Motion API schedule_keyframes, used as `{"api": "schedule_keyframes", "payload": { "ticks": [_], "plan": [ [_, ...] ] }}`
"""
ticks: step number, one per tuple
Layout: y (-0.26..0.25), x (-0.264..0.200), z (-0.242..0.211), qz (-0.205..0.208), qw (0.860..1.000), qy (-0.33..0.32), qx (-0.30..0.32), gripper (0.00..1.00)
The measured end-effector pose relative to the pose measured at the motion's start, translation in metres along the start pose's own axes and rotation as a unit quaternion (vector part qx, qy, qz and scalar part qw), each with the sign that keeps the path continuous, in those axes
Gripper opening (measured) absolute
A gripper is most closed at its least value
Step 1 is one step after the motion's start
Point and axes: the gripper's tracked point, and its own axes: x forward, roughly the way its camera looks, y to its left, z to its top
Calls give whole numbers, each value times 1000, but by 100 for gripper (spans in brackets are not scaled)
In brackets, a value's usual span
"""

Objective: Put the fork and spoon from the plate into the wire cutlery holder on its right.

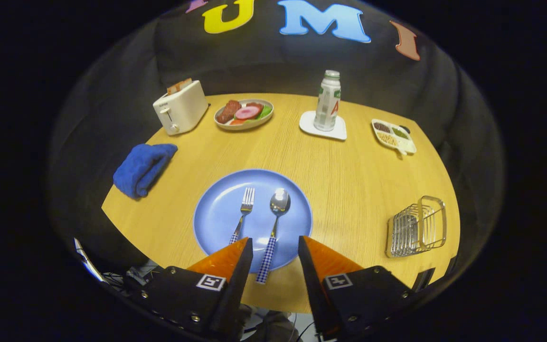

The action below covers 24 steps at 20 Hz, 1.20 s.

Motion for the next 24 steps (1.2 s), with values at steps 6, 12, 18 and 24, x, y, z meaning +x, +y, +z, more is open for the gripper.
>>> {"api": "schedule_keyframes", "payload": {
  "ticks": [6, 12, 18, 24],
  "plan": [
    [1, 27, -14, -22, 998, 56, -17, 51],
    [1, 48, -25, -41, 993, 105, -40, 14],
    [-7, 58, -26, -77, 985, 142, -63, 14],
    [-4, 62, -34, -48, 985, 158, -53, 13]
  ]
}}
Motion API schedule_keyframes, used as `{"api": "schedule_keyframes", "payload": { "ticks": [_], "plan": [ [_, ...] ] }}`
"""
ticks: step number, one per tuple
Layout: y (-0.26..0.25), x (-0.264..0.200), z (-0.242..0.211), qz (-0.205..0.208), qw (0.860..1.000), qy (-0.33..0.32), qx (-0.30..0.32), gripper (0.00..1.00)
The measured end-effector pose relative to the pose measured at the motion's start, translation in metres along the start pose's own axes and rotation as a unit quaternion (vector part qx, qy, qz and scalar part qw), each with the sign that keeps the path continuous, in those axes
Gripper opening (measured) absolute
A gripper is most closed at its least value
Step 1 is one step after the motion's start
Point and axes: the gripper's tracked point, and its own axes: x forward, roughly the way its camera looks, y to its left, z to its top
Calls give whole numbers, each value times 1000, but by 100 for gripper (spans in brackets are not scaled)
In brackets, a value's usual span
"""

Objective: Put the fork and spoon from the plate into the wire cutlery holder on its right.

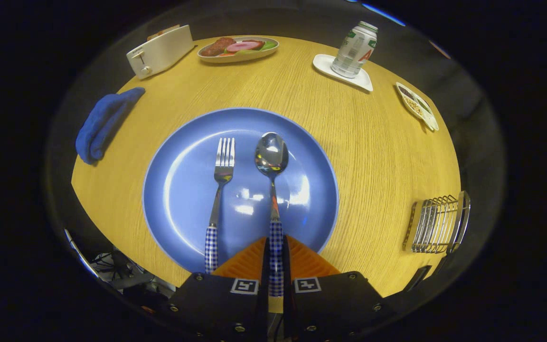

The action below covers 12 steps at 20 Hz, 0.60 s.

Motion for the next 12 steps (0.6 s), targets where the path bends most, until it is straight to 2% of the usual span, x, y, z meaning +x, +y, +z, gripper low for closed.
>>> {"api": "schedule_keyframes", "payload": {
  "ticks": [2, 5, 12],
  "plan": [
    [-8, -16, 9, -7, 1000, -15, -21, 13],
    [-21, -38, 8, 5, 999, -12, -39, 13],
    [-63, -83, 2, 25, 999, -14, -20, 13]
  ]
}}
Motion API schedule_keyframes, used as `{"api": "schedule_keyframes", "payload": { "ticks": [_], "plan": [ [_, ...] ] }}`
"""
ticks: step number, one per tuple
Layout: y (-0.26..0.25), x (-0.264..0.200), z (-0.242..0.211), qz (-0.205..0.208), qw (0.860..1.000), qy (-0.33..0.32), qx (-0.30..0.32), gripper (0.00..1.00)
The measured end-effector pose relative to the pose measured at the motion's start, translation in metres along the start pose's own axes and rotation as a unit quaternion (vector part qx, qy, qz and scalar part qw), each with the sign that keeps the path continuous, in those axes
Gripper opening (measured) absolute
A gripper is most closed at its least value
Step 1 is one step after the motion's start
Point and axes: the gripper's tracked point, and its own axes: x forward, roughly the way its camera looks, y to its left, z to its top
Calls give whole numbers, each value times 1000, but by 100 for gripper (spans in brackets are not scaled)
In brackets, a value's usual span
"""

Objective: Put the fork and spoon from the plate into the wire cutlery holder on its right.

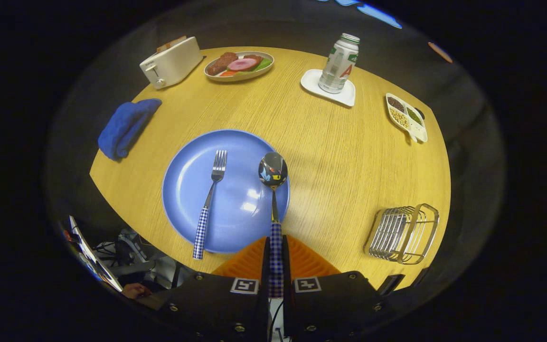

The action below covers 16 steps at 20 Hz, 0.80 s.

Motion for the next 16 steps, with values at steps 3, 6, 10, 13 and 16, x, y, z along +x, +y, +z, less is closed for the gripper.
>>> {"api": "schedule_keyframes", "payload": {
  "ticks": [3, 6, 10, 13, 16],
  "plan": [
    [-28, -35, -8, -7, 1000, -1, -6, 13],
    [-63, -70, -20, -18, 1000, 6, -9, 13],
    [-107, -108, -45, -29, 999, 22, 2, 13],
    [-138, -118, -66, -38, 998, 43, 20, 13],
    [-167, -111, -80, -52, 996, 69, 35, 13]
  ]
}}
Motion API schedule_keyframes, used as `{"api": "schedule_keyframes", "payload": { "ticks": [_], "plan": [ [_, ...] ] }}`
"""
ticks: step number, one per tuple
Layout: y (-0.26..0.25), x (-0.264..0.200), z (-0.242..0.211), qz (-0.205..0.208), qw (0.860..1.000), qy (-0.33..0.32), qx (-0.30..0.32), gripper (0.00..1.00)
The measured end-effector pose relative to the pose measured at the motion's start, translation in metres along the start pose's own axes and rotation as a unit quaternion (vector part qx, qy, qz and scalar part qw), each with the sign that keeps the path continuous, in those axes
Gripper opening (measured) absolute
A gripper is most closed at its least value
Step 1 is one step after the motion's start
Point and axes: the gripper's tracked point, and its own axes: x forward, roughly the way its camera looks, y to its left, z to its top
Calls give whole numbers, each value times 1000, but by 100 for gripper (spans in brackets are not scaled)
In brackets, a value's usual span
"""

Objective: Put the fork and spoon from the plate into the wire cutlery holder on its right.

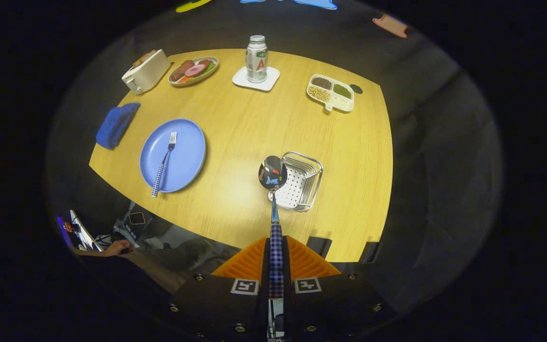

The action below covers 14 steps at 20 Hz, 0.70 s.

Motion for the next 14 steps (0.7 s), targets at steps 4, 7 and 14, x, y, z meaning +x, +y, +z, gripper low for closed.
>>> {"api": "schedule_keyframes", "payload": {
  "ticks": [4, 7, 14],
  "plan": [
    [-20, 22, -4, -4, 999, 43, 0, 13],
    [-24, 41, 5, -7, 997, 71, -15, 13],
    [-26, 80, 18, -11, 989, 141, -53, 13]
  ]
}}
